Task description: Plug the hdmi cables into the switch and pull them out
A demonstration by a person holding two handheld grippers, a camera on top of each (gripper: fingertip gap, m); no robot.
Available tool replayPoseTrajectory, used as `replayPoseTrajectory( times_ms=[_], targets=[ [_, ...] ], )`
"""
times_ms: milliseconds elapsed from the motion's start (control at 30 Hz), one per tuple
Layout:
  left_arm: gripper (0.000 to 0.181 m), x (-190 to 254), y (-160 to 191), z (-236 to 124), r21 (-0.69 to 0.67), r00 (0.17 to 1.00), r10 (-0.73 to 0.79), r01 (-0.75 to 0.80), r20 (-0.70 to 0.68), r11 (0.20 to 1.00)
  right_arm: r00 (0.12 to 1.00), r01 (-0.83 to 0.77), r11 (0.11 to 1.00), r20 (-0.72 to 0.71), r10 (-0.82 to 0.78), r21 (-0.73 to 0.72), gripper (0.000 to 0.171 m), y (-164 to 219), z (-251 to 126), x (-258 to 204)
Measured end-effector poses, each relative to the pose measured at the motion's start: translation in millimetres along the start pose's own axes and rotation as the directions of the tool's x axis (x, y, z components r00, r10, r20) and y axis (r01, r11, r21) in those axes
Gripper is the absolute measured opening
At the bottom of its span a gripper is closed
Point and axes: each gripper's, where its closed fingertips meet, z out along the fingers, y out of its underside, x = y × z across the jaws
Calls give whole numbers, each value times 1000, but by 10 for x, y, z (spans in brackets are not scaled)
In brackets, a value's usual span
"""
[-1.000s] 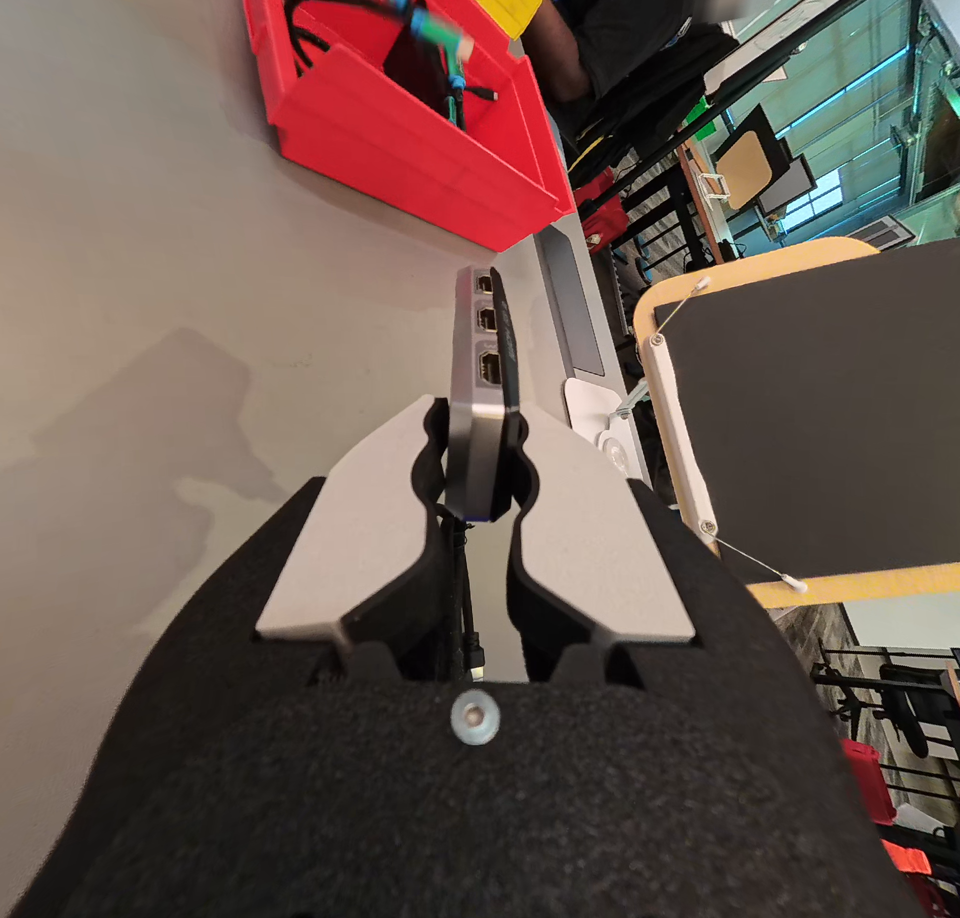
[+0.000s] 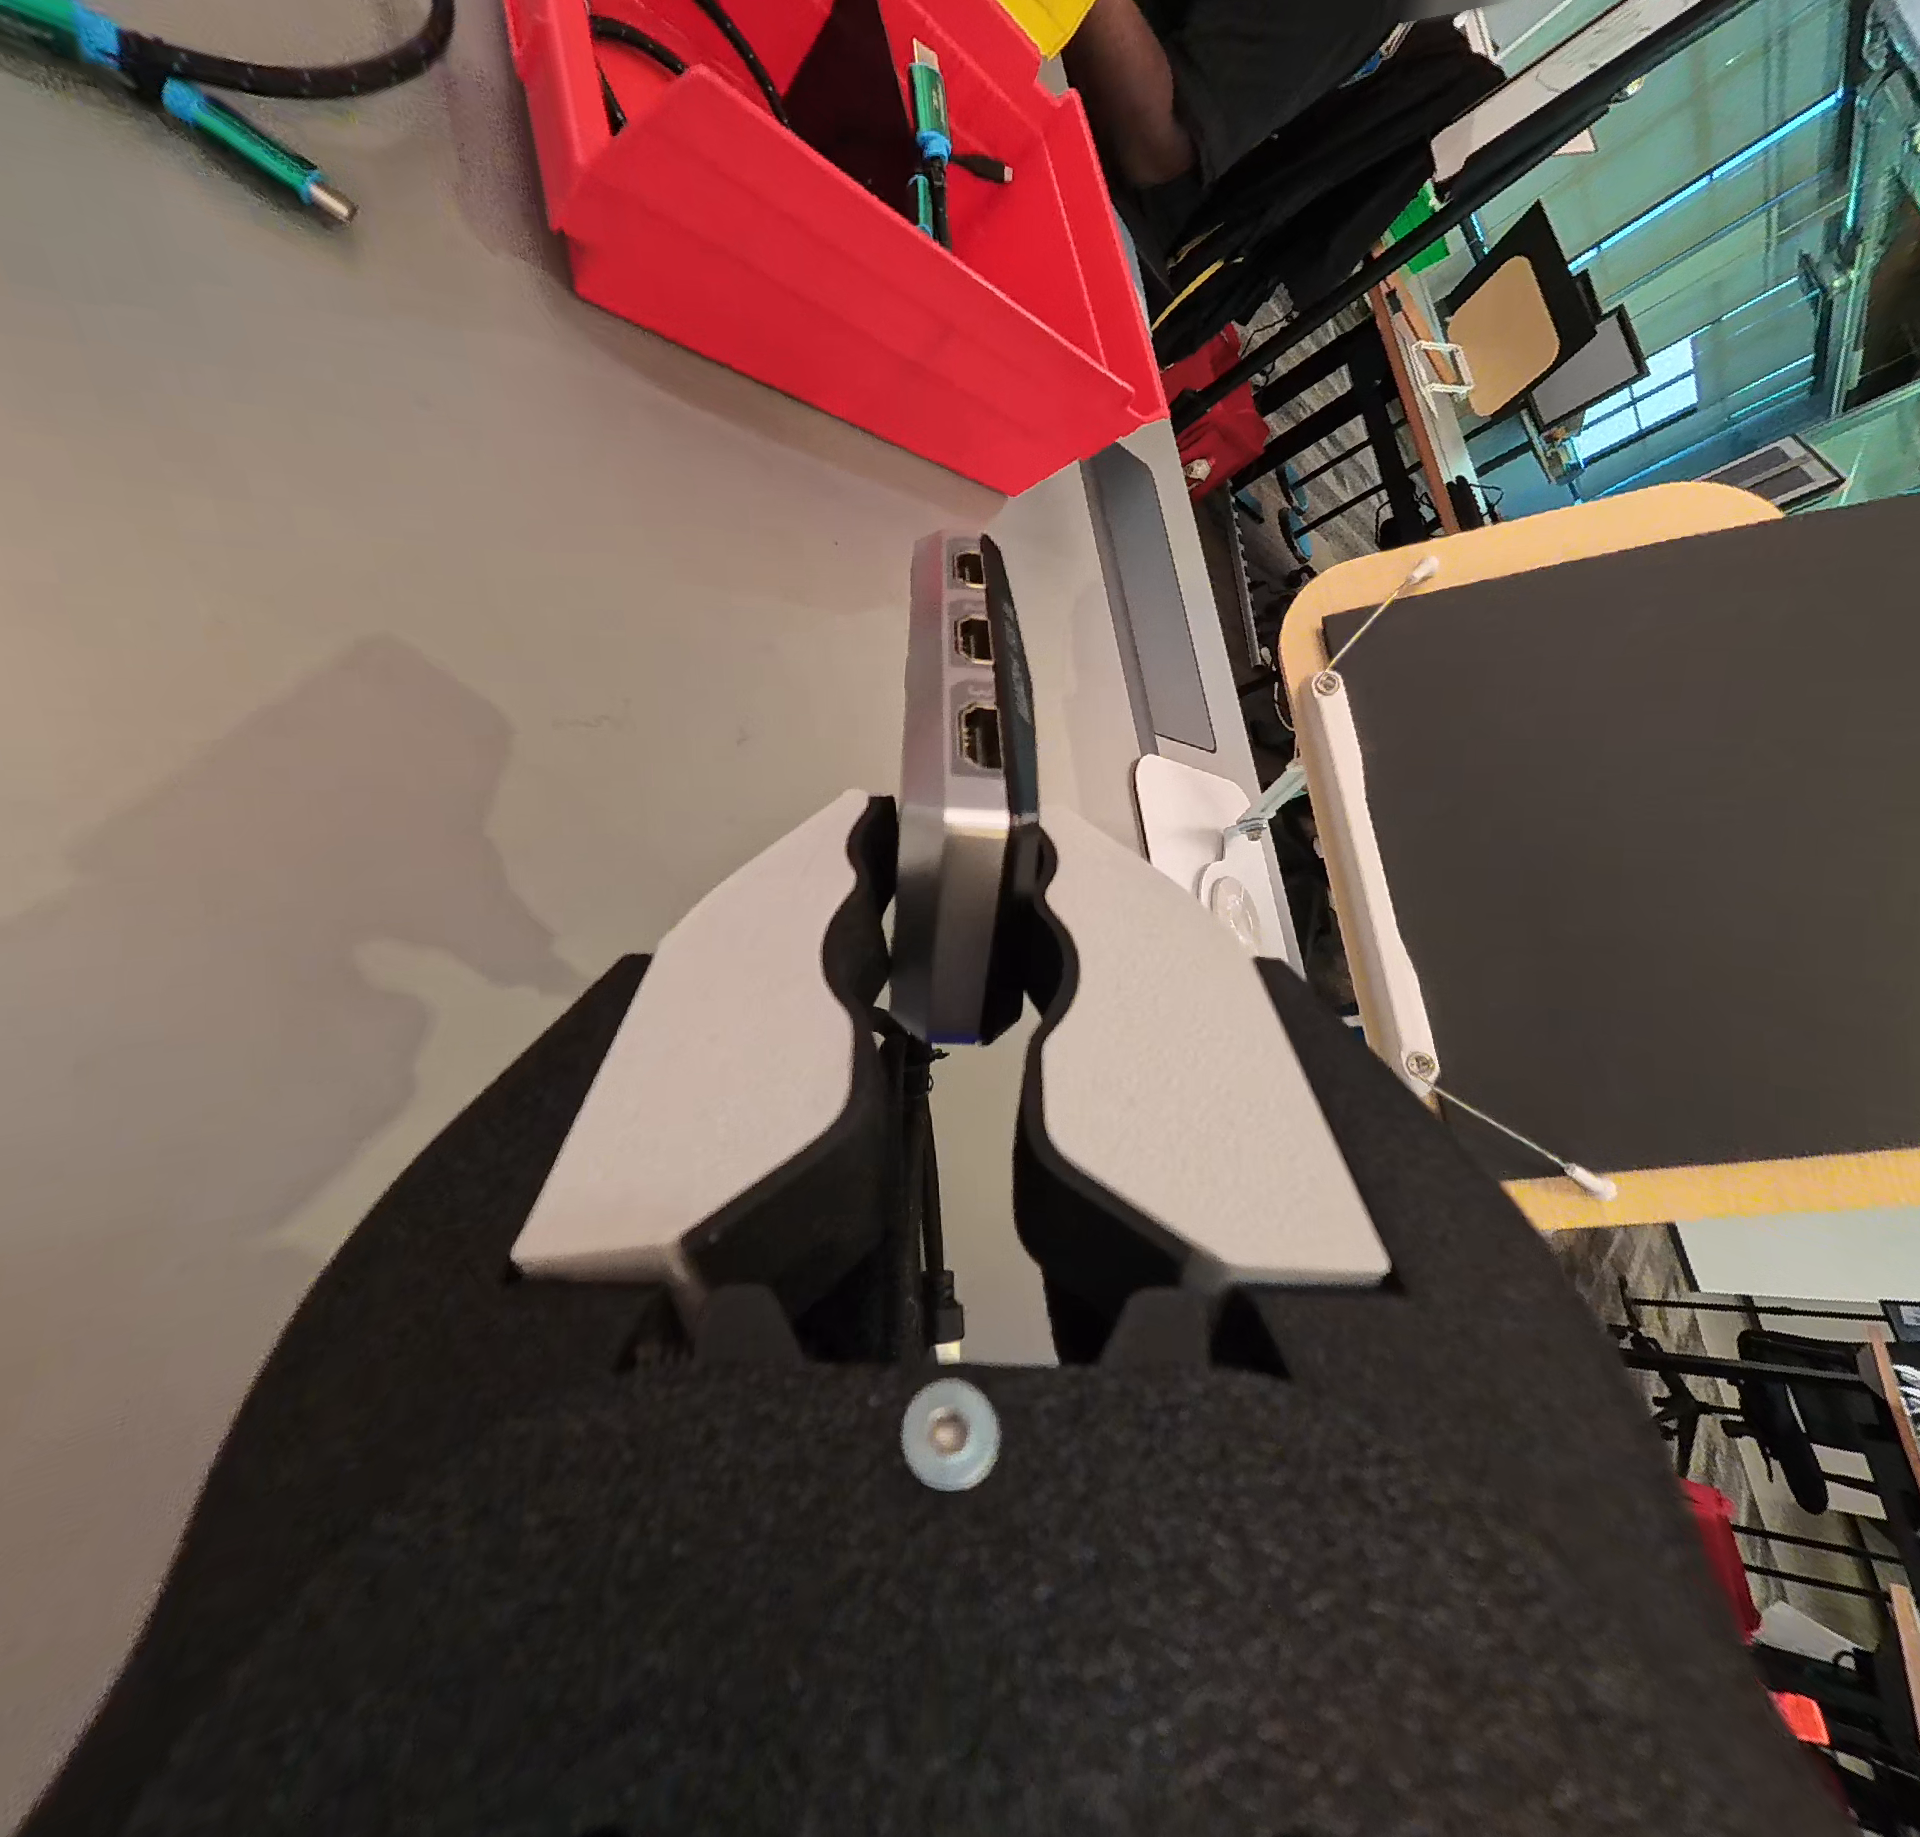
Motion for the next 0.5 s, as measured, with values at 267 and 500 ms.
replayPoseTrajectory(
  times_ms=[267,500],
  targets=[
    [47,-1156,-125,852,-217,949,314,-306,4,927,1000,2,1000,-2,-2,-5,22,-5,-3,9],
    [37,-1501,203,1382,-420,854,519,-484,-37,768,1000,-23,1000,-1,23,2,22,41,-27,19]
  ],
)
